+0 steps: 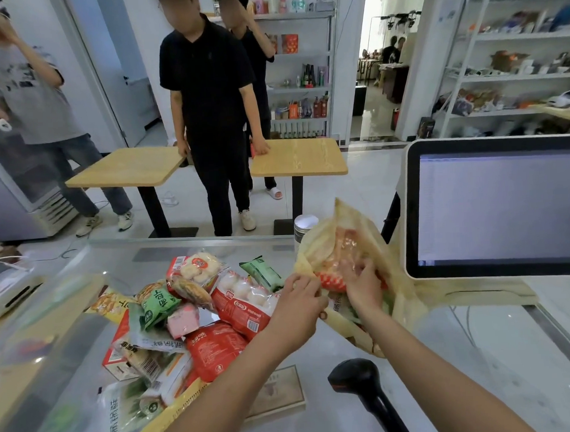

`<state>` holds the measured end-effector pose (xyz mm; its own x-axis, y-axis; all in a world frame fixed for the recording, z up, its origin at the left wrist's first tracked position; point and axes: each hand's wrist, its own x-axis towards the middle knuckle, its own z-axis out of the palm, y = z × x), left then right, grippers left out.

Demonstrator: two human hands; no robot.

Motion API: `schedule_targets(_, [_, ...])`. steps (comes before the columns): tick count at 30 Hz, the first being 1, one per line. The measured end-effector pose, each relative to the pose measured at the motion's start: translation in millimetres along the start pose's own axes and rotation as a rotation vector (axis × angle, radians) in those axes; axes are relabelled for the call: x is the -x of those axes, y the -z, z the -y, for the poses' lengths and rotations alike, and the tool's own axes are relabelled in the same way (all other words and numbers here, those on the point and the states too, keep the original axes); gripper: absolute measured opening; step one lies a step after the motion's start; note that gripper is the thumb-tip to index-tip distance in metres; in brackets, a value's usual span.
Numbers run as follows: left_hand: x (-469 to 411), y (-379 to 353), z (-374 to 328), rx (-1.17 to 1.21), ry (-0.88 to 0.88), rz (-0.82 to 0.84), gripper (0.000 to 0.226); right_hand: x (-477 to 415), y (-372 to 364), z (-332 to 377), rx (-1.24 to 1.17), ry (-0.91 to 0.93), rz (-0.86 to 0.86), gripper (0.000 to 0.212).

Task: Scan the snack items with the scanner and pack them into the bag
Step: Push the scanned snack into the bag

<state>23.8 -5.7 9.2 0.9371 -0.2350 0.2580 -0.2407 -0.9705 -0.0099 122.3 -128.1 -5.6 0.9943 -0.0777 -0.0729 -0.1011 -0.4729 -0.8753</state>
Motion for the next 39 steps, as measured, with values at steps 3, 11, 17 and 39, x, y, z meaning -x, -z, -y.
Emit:
schedule_targets(3, [-0.3,1.6,10.5,0.132,0.087,-0.124,0.019,-1.5,2.4,-18.5,0.184,0.131,0.049,0.056])
schedule_targets(11, [-3.2,19.2,21.4,0.090,0.126,-0.069,0.040,-6.4,69.7,-77.6,0.475,0.323,0.095,0.015])
schedule_targets(17, [-11.7,15.3,12.3,0.346,0.236,-0.100,0.028,14.6,108.5,-75.7,1.184,0.371,0.497,0.063])
schedule_targets(39, [4.8,-0.3,4.1,0.022,-0.023,0.350,0.027,46.0,152.8,-78.3,0.118,0.402,0.403,0.026])
